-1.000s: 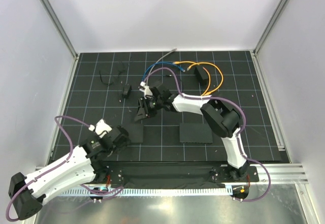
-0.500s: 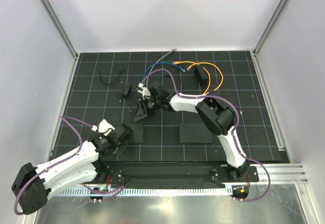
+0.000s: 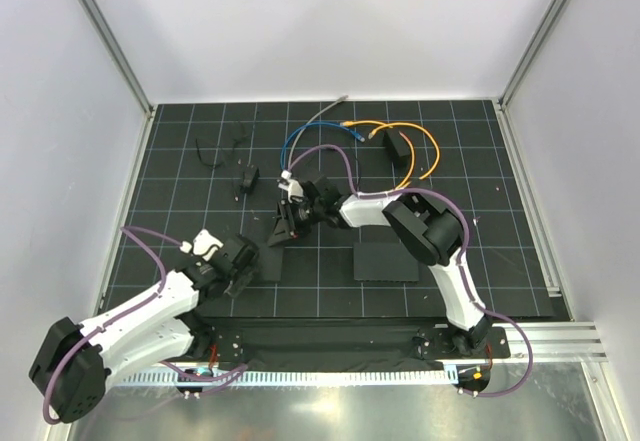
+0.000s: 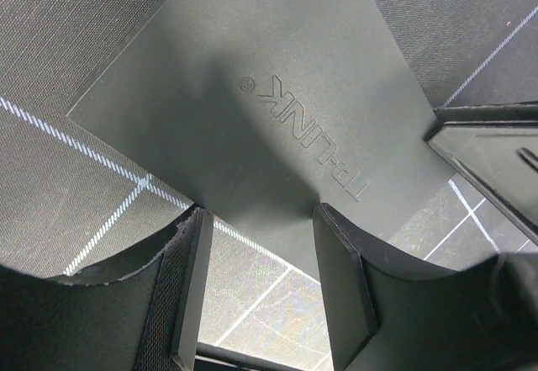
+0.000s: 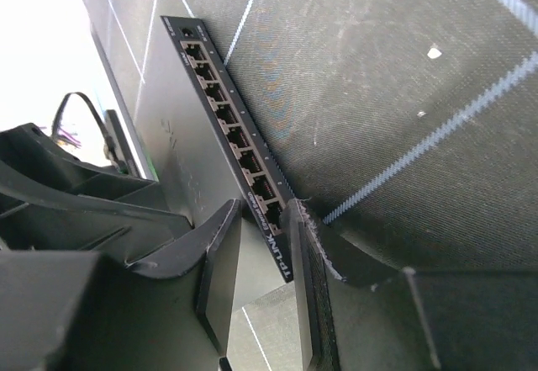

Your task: Pull the plug from the switch port

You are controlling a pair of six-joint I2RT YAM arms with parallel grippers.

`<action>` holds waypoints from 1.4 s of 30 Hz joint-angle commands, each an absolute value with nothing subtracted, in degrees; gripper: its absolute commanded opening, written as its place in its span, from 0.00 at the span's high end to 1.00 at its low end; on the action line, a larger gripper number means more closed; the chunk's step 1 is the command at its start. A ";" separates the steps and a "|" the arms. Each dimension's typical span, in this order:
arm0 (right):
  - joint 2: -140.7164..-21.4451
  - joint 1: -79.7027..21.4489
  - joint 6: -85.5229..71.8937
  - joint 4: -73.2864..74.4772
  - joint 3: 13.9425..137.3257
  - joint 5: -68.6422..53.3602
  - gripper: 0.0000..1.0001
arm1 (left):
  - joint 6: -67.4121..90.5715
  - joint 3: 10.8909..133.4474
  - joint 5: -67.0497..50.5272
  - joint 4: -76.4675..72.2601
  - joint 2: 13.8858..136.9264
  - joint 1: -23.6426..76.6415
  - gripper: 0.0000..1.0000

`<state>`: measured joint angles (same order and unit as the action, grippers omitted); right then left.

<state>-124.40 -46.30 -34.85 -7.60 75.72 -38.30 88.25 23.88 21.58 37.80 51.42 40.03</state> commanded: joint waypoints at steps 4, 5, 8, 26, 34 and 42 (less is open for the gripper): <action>-119.89 -47.55 -40.86 -16.60 66.72 -40.26 0.64 | 80.79 25.84 22.41 34.72 54.31 37.88 0.47; -119.45 -47.72 -41.39 -17.48 65.66 -40.17 0.64 | 79.73 26.36 22.33 34.11 54.75 37.18 0.47; -117.87 -48.25 -43.41 -21.34 61.71 -39.73 0.64 | 76.22 28.91 22.15 34.10 57.30 35.95 0.46; -109.87 -58.89 -49.76 -28.13 52.39 -30.77 0.63 | 54.49 46.41 7.63 24.96 80.87 33.75 0.34; -102.31 -58.80 -40.53 -14.62 51.15 -25.14 0.57 | 55.90 45.00 15.81 32.07 69.62 33.22 0.30; -98.36 -55.47 -37.27 -6.07 53.09 -23.29 0.53 | 61.25 45.71 20.74 44.36 57.67 33.13 0.26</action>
<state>-101.45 -57.36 -40.23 -10.70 51.29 -25.56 57.58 45.10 16.91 37.15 61.10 33.19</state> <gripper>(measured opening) 0.464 0.736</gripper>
